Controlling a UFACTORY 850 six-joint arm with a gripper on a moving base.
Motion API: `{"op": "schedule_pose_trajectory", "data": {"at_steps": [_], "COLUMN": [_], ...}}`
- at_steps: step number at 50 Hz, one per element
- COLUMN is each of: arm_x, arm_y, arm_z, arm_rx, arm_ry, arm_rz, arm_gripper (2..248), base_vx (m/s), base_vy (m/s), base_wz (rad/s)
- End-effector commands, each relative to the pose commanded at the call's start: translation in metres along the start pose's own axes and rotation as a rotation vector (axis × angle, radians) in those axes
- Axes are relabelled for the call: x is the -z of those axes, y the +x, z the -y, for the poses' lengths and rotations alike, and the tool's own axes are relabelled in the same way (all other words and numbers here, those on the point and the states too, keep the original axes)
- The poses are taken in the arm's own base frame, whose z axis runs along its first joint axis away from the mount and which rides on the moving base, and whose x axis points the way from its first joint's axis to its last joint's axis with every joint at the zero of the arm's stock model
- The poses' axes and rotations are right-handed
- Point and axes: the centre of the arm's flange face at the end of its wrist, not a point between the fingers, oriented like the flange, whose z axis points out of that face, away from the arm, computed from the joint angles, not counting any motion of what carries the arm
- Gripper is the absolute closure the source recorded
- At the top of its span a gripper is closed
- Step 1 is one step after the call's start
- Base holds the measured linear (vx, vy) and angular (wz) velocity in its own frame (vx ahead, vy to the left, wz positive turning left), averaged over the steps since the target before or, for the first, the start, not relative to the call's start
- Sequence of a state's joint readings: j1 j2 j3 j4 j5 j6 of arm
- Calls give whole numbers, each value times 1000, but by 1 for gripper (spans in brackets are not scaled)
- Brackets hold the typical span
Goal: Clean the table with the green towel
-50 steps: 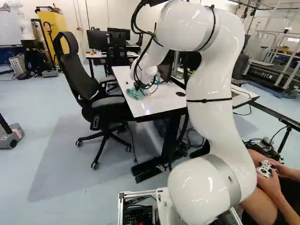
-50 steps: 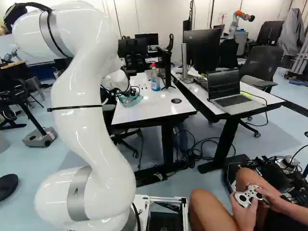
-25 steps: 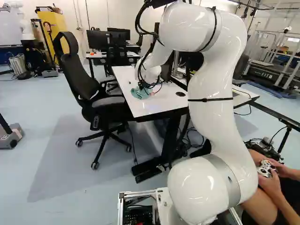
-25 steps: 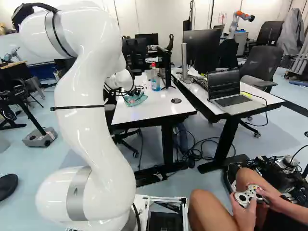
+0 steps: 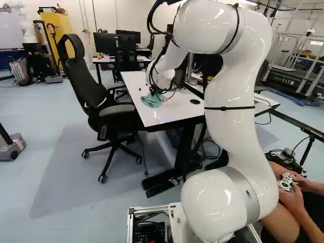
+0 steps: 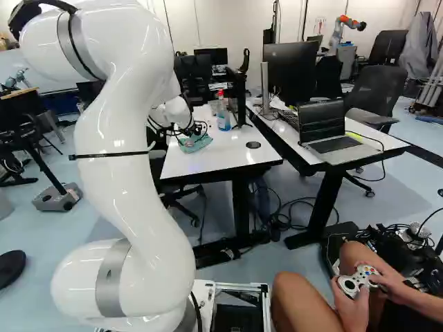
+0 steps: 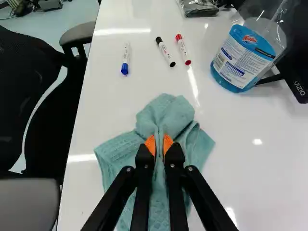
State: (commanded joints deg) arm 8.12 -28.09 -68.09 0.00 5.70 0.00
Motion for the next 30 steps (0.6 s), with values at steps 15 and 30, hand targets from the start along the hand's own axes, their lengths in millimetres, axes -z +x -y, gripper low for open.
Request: {"op": "schedule_pose_trajectory", "data": {"at_steps": [15,30], "arm_x": [16,32], "arm_y": [6,12], "arm_z": [4,12], "arm_rx": [4,14], "arm_ry": [4,13], "arm_rz": [22,51], "arm_gripper": [211,211], "base_vx": [0,0], "base_vy": [0,0], "base_wz": [0,0]}}
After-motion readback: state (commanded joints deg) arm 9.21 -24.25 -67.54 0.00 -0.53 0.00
